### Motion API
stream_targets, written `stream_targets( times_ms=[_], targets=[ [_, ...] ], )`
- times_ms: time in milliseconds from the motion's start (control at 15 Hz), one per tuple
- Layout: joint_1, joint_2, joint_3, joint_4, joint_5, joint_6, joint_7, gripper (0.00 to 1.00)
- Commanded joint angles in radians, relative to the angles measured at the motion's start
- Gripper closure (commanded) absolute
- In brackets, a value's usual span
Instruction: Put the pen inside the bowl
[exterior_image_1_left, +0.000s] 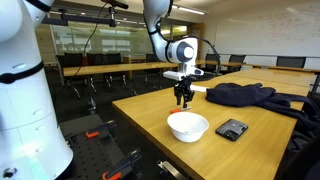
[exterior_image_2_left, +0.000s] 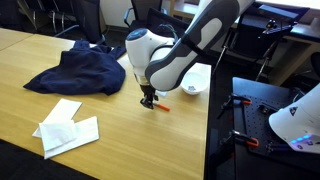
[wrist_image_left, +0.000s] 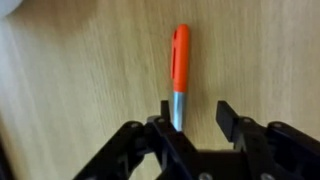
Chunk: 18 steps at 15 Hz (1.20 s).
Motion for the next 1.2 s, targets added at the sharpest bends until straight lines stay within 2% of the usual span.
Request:
stream_targets(
  times_ms=[0, 67, 267, 400, 467, 600, 800, 933, 1133],
  targets=[
    [0.003, 0.024, -0.013, 0.031, 0.039, -0.029, -0.025, 0.58],
    [0.002, 0.026, -0.015, 0.031, 0.039, -0.024, -0.027, 0.73],
    [0.005, 0.022, -0.022, 0.023, 0.034, -0.018, -0.028, 0.98],
    [0.003, 0.02, -0.021, 0.02, 0.037, -0.019, -0.03, 1.0],
    [0.001, 0.017, -0.018, 0.017, 0.04, -0.017, -0.032, 0.97],
    [0.006, -0.005, -0.029, 0.0, 0.032, -0.014, -0.021, 0.97],
    [-0.009, -0.055, -0.044, -0.016, 0.018, -0.123, -0.054, 0.97],
    [-0.028, -0.091, -0.057, -0.032, -0.003, -0.188, -0.112, 0.97],
    [-0.07, -0.158, -0.065, -0.094, -0.042, -0.206, -0.273, 0.97]
  ],
)
